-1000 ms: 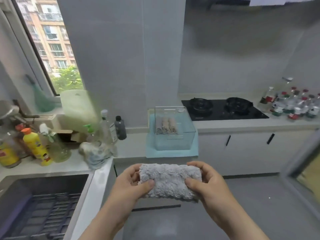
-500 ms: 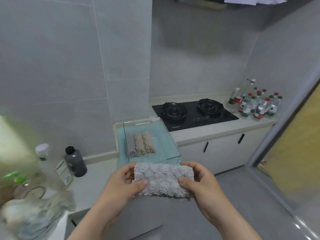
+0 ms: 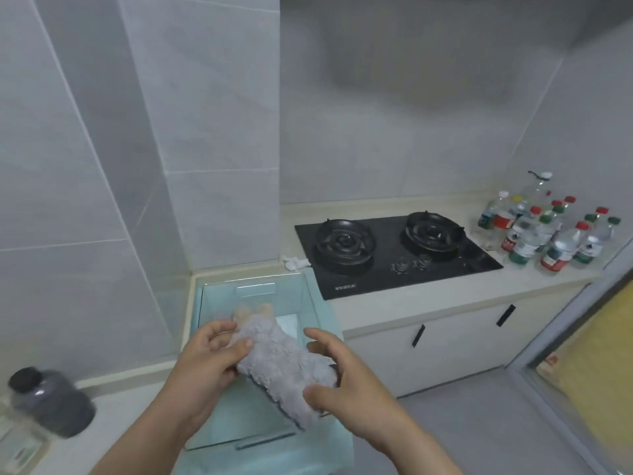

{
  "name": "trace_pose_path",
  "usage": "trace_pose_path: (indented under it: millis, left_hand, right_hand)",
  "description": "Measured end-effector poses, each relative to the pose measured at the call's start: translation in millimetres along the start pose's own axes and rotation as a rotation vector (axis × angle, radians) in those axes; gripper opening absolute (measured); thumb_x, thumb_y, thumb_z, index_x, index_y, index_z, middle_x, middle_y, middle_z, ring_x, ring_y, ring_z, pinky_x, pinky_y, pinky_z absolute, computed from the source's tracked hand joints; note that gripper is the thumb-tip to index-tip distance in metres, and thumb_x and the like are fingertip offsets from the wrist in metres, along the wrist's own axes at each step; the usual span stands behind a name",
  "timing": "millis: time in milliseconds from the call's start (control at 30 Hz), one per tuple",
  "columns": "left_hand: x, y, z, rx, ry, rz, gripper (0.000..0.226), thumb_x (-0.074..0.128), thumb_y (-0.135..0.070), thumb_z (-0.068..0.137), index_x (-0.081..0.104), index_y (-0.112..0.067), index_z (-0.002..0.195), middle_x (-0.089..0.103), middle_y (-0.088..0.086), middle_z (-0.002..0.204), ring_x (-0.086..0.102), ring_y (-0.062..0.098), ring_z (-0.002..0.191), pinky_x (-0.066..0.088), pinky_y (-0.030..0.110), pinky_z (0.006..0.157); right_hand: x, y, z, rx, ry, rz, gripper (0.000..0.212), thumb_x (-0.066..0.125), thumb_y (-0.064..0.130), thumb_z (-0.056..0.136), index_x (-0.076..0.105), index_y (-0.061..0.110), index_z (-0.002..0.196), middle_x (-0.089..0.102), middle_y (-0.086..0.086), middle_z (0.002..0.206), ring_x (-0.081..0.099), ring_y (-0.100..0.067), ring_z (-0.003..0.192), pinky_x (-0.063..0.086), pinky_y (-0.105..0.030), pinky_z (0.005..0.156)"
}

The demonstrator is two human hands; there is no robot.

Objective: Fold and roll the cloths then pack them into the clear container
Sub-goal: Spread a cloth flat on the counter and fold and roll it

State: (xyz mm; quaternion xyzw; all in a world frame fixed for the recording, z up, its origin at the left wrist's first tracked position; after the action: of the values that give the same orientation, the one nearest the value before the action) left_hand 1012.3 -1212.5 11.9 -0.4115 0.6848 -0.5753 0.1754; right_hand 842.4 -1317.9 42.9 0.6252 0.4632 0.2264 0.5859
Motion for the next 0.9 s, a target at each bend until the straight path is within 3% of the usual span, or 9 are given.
trace_pose_path:
  millis: [100,200,267,400,500,567,633,733,900]
  left_hand:
    - [11.9,1.4,41.9,-0.023,-0.015,0.051,0.018,0.065,0.002,0.085,0.057,0.0,0.102,0.064,0.019,0.089,0.062,0.024,0.07,0.048,0.035,0.062]
    - [23.4,2.1,70.0,-0.02,0.0,0.17,0.006,0.067,-0.004,0.086,0.063,0.0,0.087,0.066,0.015,0.075,0.061,0.02,0.061,0.048,0.029,0.052]
    - [26.8,2.6,84.3,-0.017,0.018,0.2,0.009,0.068,-0.006,0.085,0.067,-0.001,0.078,0.066,0.015,0.073,0.062,0.023,0.064,0.05,0.033,0.061]
    - [19.5,6.1,107.8,-0.075,0.045,0.185,0.014,0.065,-0.011,0.089,0.07,0.002,0.091,0.069,0.024,0.092,0.066,0.034,0.083,0.054,0.049,0.083]
    - [-0.8,1.7,119.4,-0.042,0.013,0.302,0.018,0.058,-0.016,0.095,0.071,-0.006,0.087,0.071,0.01,0.088,0.066,0.027,0.087,0.055,0.041,0.087]
    - [-21.7,-9.9,124.0,0.109,-0.002,0.587,0.02,0.057,-0.023,0.096,0.068,-0.016,0.081,0.067,-0.004,0.08,0.062,0.016,0.08,0.049,0.03,0.078]
    - [-34.9,-22.1,119.7,0.356,0.007,0.968,0.02,0.054,-0.039,0.093,0.065,-0.029,0.08,0.062,-0.015,0.082,0.058,0.007,0.079,0.042,0.023,0.073]
    - [-58.0,-10.8,113.3,0.589,0.022,1.289,0.04,0.042,-0.051,0.088,0.069,-0.022,0.088,0.063,-0.008,0.089,0.059,0.017,0.08,0.039,0.029,0.075]
    - [-97.5,25.8,108.5,0.435,0.066,1.277,0.067,0.022,-0.064,0.095,0.069,-0.018,0.108,0.062,0.002,0.119,0.053,0.018,0.11,0.047,0.038,0.092]
  right_hand:
    - [0.3,0.2,36.9,0.024,0.17,-0.075,0.08,0.063,0.006,0.08,0.033,0.052,0.138,0.047,0.027,0.128,0.058,0.016,0.079,0.047,-0.009,0.072]
    - [1.9,-6.0,71.5,0.047,0.261,-0.138,0.088,0.066,0.013,0.076,0.028,0.056,0.142,0.048,0.02,0.137,0.054,0.01,0.109,0.046,-0.01,0.086]
    - [4.5,-11.8,88.7,0.066,0.291,-0.177,0.09,0.067,0.014,0.076,0.026,0.055,0.144,0.041,0.024,0.141,0.046,0.009,0.122,0.043,-0.008,0.091]
    - [7.5,-21.4,113.4,0.108,0.25,-0.165,0.087,0.067,0.012,0.073,0.032,0.052,0.142,0.046,0.022,0.136,0.05,0.009,0.116,0.045,-0.008,0.087]
    - [5.9,-29.2,131.0,0.148,0.148,-0.254,0.087,0.067,0.018,0.073,0.028,0.047,0.145,0.04,0.018,0.14,0.047,0.003,0.119,0.042,-0.012,0.095]
    - [6.1,-33.6,146.7,0.169,0.073,-0.428,0.087,0.064,0.025,0.076,0.021,0.042,0.149,0.033,0.014,0.139,0.045,-0.003,0.119,0.039,-0.016,0.094]
    - [9.0,-36.6,162.6,0.18,0.023,-0.658,0.083,0.06,0.024,0.078,0.016,0.039,0.148,0.032,0.005,0.134,0.052,-0.017,0.114,0.041,-0.024,0.082]
    - [20.5,-44.4,187.4,0.186,-0.01,-0.94,0.079,0.055,0.012,0.08,0.017,0.031,0.146,0.033,-0.006,0.128,0.054,-0.03,0.104,0.039,-0.03,0.07]
    - [36.1,-72.9,222.6,0.236,0.023,-1.209,0.088,0.055,0.001,0.079,0.01,0.021,0.152,0.031,-0.015,0.133,0.051,-0.031,0.104,0.041,-0.034,0.071]
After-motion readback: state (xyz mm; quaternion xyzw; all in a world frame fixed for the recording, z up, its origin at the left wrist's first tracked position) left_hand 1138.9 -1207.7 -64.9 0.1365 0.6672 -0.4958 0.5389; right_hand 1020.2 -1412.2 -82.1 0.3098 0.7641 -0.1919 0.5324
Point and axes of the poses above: each hand's wrist, its own z-axis towards the middle knuckle, its own x-axis out of the palm, y = z × x, the point moved 9 cm from there along z, towards the middle knuckle
